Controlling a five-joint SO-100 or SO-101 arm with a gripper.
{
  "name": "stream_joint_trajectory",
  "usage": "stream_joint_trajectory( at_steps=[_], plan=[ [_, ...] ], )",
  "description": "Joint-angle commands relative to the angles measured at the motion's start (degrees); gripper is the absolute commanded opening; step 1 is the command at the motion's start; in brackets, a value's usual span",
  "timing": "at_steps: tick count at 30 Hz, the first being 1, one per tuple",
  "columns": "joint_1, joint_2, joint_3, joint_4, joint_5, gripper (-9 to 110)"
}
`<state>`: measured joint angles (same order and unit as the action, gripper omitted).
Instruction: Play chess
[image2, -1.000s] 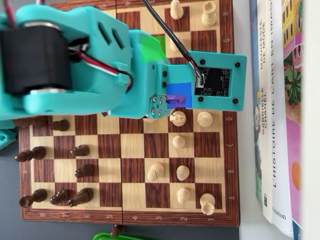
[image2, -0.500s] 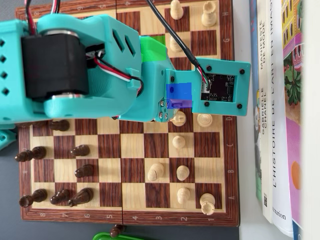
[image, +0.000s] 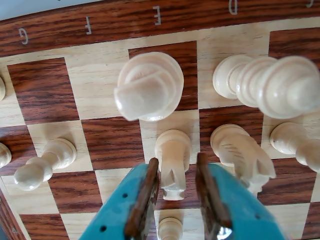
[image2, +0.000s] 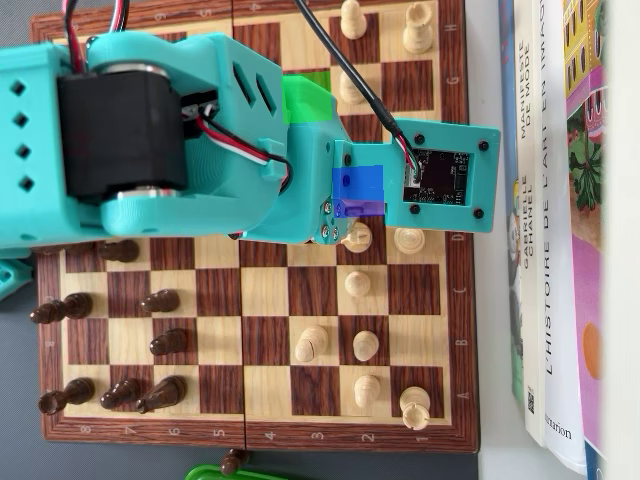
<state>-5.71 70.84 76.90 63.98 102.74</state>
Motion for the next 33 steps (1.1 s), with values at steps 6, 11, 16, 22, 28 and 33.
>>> stream_joint_trajectory(
  at_steps=[6,11,16,22,28,33],
  plan=[
    [0.44,1.05,-2.99,-0.35,-0.09,9],
    [0.44,1.05,-2.99,-0.35,-0.18,7],
    [0.26,1.05,-2.9,-0.18,-0.26,5],
    [0.26,1.14,-2.9,-0.35,-0.26,5],
    [0.26,1.23,-2.99,-0.35,-0.26,5],
    [0.18,3.6,-2.46,0.09,-0.26,5]
  ],
)
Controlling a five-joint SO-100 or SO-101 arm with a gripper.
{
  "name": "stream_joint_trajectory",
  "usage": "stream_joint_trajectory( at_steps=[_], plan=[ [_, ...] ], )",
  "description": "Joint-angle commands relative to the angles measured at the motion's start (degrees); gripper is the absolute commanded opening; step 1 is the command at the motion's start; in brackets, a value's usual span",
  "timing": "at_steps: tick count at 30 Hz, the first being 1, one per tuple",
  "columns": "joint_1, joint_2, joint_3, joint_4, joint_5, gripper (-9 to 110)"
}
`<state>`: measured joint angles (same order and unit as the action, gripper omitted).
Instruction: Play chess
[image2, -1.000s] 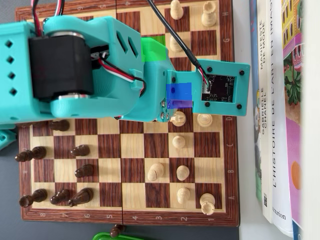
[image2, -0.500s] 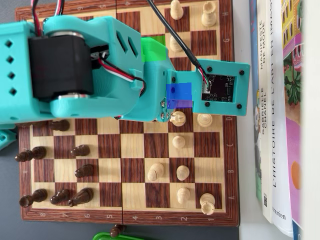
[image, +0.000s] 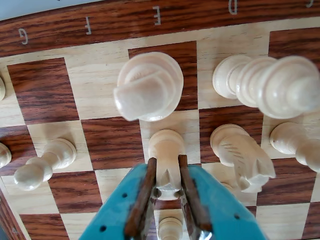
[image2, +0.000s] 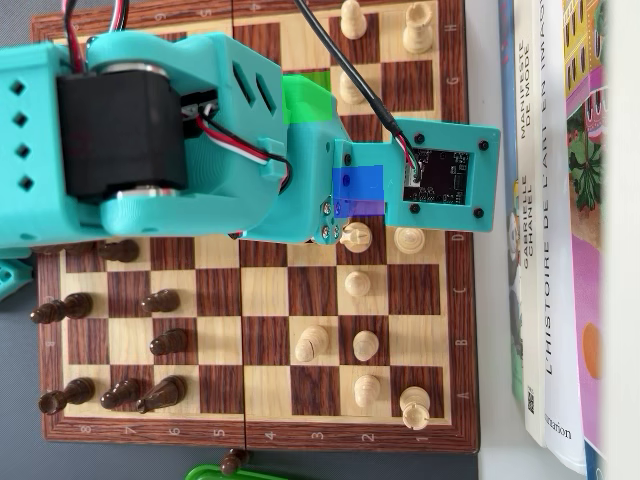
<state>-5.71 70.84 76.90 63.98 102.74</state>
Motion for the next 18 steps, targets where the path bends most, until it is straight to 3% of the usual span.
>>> stream_joint_trajectory(
  at_steps=[1,18],
  plan=[
    [0.18,4.66,-2.2,0.18,-0.26,5],
    [-3.34,16.7,7.21,-0.35,0.35,5]
  ],
)
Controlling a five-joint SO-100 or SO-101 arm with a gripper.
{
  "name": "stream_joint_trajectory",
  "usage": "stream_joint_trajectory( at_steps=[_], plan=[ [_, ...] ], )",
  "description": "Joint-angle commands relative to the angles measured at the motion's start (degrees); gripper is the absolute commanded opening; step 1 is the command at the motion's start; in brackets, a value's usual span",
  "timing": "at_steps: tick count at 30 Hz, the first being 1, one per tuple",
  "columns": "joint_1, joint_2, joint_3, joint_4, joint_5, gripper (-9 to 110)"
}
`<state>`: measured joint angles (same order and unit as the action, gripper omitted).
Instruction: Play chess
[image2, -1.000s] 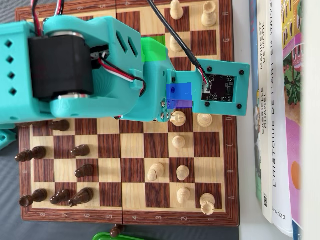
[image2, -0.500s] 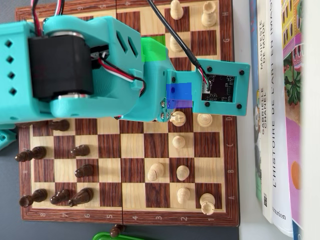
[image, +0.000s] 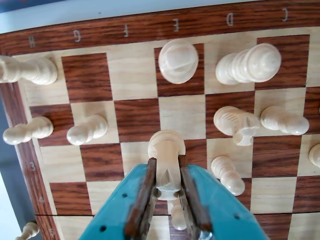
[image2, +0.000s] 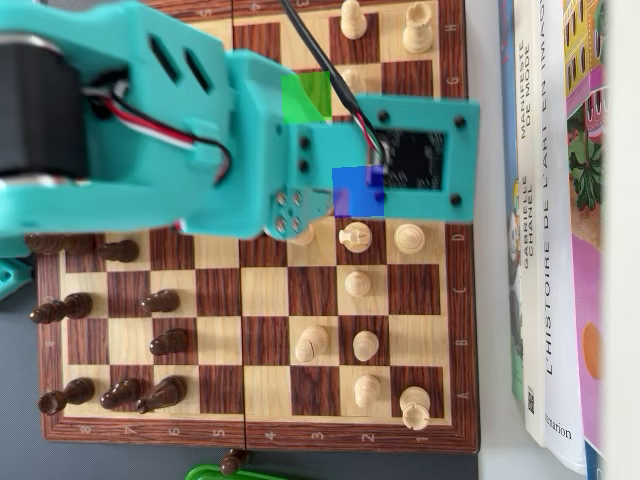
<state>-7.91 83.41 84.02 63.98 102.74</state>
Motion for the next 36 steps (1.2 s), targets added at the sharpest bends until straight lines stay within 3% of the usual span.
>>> stream_joint_trajectory(
  at_steps=[1,19,36],
  plan=[
    [-1.58,4.75,0.7,-0.35,0.35,5],
    [-11.51,9.84,9.67,-2.64,6.06,5],
    [-12.39,2.72,9.4,-6.06,6.86,5]
  ],
)
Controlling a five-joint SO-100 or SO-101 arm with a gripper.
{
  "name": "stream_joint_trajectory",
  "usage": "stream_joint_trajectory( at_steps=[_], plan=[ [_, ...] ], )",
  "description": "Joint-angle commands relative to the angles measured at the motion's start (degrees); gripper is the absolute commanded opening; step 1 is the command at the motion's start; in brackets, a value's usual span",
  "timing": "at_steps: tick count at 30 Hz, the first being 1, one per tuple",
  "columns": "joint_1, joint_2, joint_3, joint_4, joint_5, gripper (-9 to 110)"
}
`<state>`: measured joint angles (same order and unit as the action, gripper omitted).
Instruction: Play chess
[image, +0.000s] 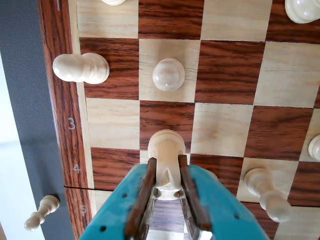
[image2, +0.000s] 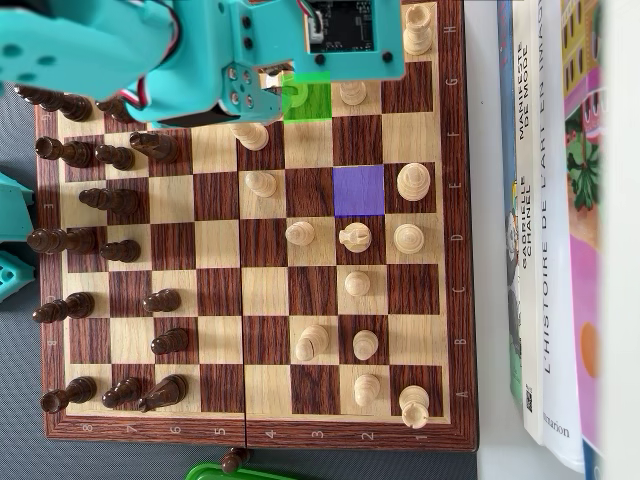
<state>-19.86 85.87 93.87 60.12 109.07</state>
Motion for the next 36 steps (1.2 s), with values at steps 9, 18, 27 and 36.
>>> stream_joint_trajectory(
  at_steps=[9,18,27,36],
  plan=[
    [-1.05,-1.93,-0.35,-3.34,0.53,5],
    [-1.05,-2.02,-0.26,-3.25,0.44,5],
    [-1.05,-2.02,-0.18,-3.16,0.26,6],
    [-1.05,-2.02,-0.18,-3.16,0.26,9]
  ],
)
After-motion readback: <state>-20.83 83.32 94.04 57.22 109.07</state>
